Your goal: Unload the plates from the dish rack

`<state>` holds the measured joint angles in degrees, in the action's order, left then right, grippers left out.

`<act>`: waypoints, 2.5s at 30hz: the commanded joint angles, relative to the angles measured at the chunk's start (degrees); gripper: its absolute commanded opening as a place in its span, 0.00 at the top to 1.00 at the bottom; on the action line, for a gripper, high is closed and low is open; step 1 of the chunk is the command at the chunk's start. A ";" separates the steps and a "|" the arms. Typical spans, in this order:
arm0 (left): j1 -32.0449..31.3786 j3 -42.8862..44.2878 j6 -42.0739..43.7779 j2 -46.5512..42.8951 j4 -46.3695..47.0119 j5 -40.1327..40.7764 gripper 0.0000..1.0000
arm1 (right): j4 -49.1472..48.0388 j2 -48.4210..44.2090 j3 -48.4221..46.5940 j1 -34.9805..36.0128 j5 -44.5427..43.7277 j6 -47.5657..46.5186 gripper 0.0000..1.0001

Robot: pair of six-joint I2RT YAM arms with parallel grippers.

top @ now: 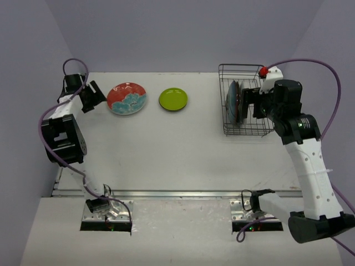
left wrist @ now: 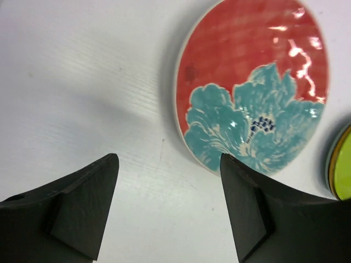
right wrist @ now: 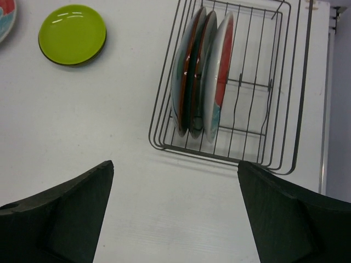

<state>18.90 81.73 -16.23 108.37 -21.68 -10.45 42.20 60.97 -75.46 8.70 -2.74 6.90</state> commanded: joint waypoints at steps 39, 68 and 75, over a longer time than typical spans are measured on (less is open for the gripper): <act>-21.71 -1.59 10.08 -34.42 -7.06 -4.04 0.22 | -1.07 44.55 -22.03 -13.10 17.62 -7.95 0.61; -21.71 -0.26 7.20 -32.08 -6.89 -7.55 0.02 | 10.65 35.54 -45.29 -23.82 44.91 -2.74 1.00; -21.49 0.08 4.86 -32.55 -5.89 -14.86 0.00 | 3.81 25.20 -42.66 -17.28 42.23 -17.05 1.00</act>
<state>-2.35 79.50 -9.27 76.90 -29.79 -19.52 55.24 94.75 -115.87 -14.56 35.91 0.62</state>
